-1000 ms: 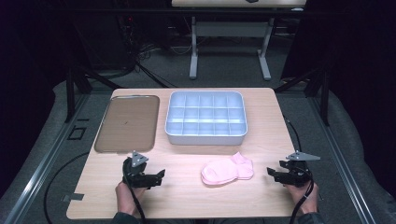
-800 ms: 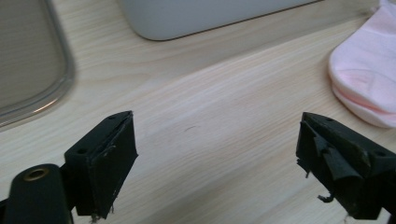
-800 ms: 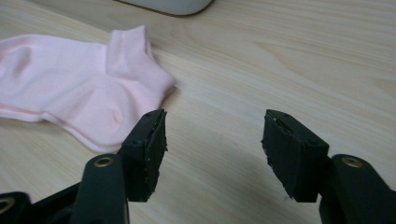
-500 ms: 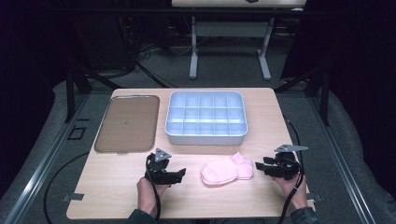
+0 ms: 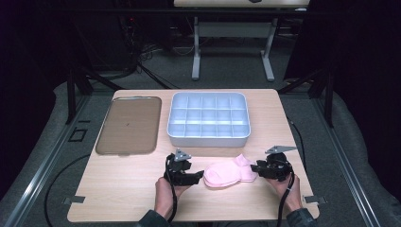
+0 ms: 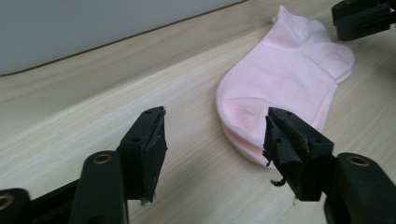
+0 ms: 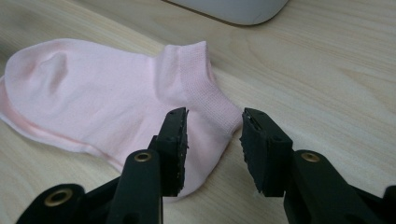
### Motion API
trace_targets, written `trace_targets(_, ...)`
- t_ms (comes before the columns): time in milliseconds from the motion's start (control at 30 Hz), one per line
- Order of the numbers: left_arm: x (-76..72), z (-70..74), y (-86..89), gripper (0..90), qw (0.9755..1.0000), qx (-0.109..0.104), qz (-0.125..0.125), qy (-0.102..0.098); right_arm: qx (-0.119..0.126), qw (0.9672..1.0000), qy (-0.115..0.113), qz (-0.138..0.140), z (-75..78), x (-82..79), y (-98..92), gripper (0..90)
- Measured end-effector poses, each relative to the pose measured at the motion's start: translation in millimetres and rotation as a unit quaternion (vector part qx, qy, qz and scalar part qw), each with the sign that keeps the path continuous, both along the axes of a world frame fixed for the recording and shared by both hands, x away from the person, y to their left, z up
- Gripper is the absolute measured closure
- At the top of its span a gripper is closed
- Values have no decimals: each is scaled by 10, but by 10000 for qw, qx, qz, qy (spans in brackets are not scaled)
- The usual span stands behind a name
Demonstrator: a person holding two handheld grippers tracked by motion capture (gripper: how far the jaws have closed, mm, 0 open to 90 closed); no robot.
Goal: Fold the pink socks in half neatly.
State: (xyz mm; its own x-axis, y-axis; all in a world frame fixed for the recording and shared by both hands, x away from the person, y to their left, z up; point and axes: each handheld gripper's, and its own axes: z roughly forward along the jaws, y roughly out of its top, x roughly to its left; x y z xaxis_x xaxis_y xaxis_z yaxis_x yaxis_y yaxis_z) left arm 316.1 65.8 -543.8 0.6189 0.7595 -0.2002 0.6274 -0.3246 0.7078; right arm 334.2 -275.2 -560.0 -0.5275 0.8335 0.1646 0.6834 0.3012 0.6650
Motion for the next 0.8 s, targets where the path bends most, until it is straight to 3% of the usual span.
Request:
trace_targets(233,26,-93,-189,470,9991,301,-278,140,-75,9999,42,-76,-13,14,10,627)
trace_targets(500,33,-201,-298,578,9976,530,-393,204,-282,9995,80,-149,-77,1,52,640)
trace_targets(700,34,-250,-308,627,9966,554,-549,281,-406,9991,28,-139,-95,-10,81,653)
trace_targets(733,25,-263,-318,637,9972,549,-469,201,-418,9990,8,-133,-97,-12,86,659)
trace_targets(800,26,-265,-312,660,9969,529,-541,204,-461,9989,-11,-109,-97,-17,97,682)
